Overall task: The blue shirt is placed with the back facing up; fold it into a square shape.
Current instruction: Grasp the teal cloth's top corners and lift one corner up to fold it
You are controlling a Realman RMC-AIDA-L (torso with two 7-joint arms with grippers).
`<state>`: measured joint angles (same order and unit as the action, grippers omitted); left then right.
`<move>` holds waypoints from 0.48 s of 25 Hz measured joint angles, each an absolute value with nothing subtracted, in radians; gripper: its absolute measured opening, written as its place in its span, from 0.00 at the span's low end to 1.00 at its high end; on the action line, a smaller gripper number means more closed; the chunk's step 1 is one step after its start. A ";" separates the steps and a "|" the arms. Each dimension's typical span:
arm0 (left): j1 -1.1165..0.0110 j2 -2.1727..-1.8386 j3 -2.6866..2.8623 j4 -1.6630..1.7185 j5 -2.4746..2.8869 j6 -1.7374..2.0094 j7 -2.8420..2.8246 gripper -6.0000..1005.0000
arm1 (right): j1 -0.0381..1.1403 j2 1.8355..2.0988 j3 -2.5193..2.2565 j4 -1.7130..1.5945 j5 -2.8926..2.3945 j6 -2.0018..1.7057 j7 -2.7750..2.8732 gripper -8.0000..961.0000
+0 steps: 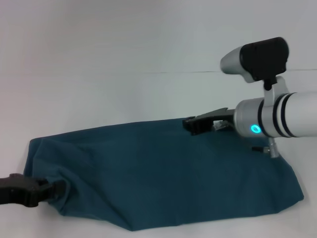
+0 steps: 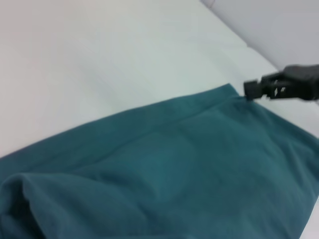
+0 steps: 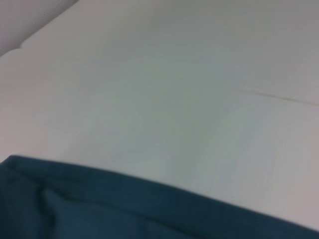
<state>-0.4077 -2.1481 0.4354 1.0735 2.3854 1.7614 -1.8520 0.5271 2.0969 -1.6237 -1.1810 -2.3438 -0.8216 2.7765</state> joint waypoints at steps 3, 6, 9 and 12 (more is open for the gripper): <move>-0.409 -2.151 0.436 1.074 2.359 1.770 -1.854 0.03 | 0.537 2.096 -1.618 -1.149 -2.280 -0.822 2.720 0.22; -0.411 -2.158 0.438 1.074 2.336 1.773 -1.859 0.03 | 0.537 2.095 -1.603 -1.124 -2.218 -0.837 2.669 0.12; -0.411 -2.160 0.442 1.064 2.316 1.779 -1.866 0.03 | 0.537 2.095 -1.592 -1.099 -2.172 -0.861 2.628 0.06; -0.407 -2.161 0.440 1.048 2.288 1.792 -1.867 0.03 | 0.537 2.095 -1.590 -1.082 -2.150 -0.882 2.607 0.05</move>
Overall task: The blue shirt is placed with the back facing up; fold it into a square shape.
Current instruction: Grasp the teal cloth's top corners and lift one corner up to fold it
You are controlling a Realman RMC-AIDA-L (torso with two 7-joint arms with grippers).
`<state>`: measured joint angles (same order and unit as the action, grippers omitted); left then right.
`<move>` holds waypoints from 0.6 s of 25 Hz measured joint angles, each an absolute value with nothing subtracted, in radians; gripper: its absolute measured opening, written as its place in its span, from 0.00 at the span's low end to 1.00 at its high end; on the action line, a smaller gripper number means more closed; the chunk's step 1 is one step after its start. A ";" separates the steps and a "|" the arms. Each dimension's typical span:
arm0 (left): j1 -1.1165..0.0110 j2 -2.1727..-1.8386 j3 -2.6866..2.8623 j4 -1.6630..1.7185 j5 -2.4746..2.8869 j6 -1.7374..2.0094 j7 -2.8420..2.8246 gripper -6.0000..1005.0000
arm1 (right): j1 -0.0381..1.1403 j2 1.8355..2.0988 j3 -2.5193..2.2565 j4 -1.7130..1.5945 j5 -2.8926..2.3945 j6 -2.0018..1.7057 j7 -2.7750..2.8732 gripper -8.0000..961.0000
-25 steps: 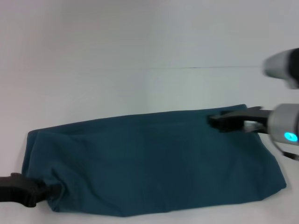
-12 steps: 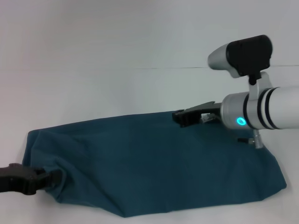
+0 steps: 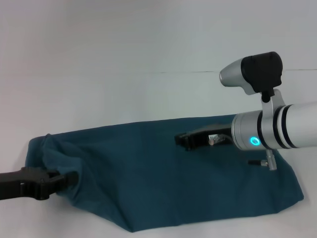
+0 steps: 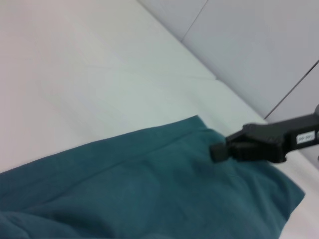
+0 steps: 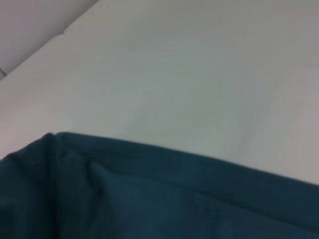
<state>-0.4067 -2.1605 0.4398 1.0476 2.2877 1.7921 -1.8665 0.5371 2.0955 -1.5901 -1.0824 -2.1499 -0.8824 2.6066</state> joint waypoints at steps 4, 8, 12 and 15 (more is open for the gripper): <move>-0.392 -2.161 0.438 1.019 2.233 1.801 -1.857 0.03 | 0.528 2.096 -1.592 -1.082 -2.123 -0.900 2.577 0.05; -0.375 -2.161 0.438 0.988 2.167 1.820 -1.833 0.03 | 0.520 2.096 -1.586 -1.081 -2.099 -0.928 2.537 0.05; -0.358 -2.163 0.434 0.948 2.100 1.820 -1.812 0.03 | 0.516 2.095 -1.580 -1.082 -2.097 -0.954 2.509 0.05; -0.345 -2.163 0.434 0.937 2.077 1.821 -1.802 0.03 | 0.519 2.095 -1.563 -1.083 -2.097 -0.980 2.485 0.05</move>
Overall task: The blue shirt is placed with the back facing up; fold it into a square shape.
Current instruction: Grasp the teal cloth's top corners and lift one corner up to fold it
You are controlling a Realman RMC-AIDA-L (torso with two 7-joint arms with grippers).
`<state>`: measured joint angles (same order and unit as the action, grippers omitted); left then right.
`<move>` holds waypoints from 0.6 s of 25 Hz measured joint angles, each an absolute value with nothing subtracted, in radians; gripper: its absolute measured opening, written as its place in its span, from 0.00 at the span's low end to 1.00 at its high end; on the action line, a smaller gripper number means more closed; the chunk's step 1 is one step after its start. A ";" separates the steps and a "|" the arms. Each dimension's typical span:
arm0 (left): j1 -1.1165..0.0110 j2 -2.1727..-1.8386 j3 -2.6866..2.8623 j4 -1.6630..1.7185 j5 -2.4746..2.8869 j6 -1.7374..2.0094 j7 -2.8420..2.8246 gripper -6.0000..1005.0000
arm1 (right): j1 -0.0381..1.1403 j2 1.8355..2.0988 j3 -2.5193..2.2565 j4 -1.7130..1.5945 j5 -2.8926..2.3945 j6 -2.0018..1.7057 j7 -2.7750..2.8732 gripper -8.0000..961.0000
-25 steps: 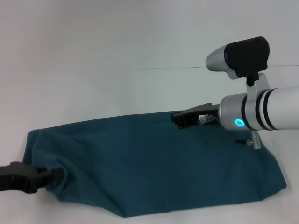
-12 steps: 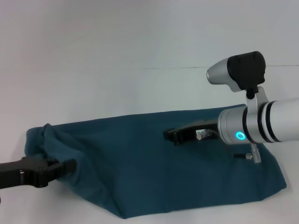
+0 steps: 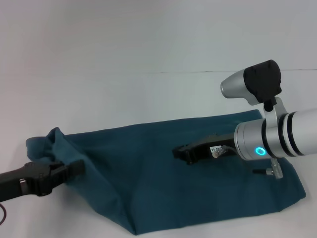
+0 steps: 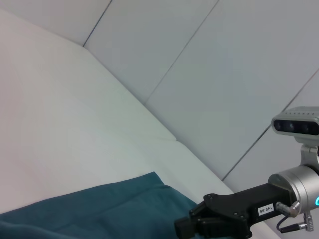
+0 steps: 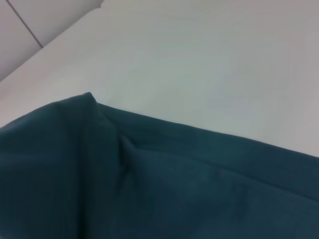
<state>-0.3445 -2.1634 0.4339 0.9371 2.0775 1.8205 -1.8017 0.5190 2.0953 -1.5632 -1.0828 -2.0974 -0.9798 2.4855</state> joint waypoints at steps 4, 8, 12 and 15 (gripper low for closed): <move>-0.326 -2.166 0.431 0.912 2.071 1.813 -1.787 0.03 | 0.524 2.094 -1.546 -1.082 -2.098 -1.003 2.463 0.05; -0.313 -2.168 0.425 0.891 2.063 1.815 -1.772 0.03 | 0.526 2.094 -1.536 -1.080 -2.098 -1.017 2.452 0.05; -0.311 -2.170 0.424 0.865 2.036 1.830 -1.754 0.03 | 0.526 2.094 -1.536 -1.079 -2.098 -1.031 2.450 0.05; -0.313 -2.171 0.424 0.843 2.011 1.844 -1.735 0.03 | 0.525 2.096 -1.538 -1.075 -2.096 -1.043 2.442 0.05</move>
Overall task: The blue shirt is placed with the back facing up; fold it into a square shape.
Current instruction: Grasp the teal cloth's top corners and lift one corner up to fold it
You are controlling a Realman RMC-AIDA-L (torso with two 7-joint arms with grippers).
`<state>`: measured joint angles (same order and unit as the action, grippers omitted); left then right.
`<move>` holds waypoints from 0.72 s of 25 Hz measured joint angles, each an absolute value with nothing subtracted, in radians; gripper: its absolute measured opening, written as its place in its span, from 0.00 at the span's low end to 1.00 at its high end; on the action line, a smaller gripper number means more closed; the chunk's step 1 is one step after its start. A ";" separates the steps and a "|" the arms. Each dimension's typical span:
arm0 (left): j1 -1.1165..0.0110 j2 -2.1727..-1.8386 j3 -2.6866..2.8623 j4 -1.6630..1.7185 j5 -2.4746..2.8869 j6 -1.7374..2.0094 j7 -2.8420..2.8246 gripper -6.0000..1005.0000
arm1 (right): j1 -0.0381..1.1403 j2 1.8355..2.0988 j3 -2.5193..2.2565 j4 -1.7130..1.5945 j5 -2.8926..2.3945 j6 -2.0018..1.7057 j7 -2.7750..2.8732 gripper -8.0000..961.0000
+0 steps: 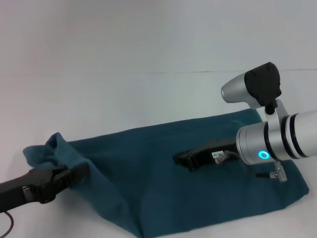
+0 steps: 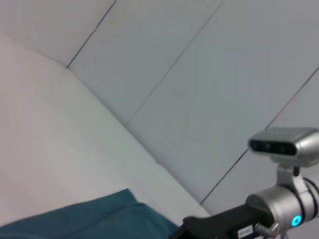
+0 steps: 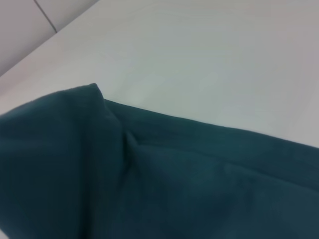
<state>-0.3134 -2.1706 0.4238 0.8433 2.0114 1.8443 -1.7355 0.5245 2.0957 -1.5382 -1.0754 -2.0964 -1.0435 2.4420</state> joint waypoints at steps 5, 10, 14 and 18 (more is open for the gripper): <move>-0.321 -2.171 0.430 0.824 1.977 1.859 -1.725 0.03 | 0.526 2.099 -1.543 -1.050 -2.090 -1.053 2.428 0.05; -0.331 -2.171 0.436 0.804 1.943 1.864 -1.720 0.03 | 0.519 2.097 -1.543 -1.041 -2.065 -1.075 2.407 0.05; -0.339 -2.171 0.438 0.792 1.932 1.866 -1.718 0.03 | 0.514 2.095 -1.531 -1.041 -2.064 -1.107 2.402 0.05; -0.350 -2.171 0.441 0.774 1.922 1.866 -1.717 0.03 | 0.513 2.094 -1.530 -1.034 -2.063 -1.119 2.396 0.05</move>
<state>-0.3498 -2.1705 0.4409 0.7743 1.9220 1.8664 -1.7173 0.5126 2.0943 -1.5298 -1.0345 -2.0632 -1.1189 2.3961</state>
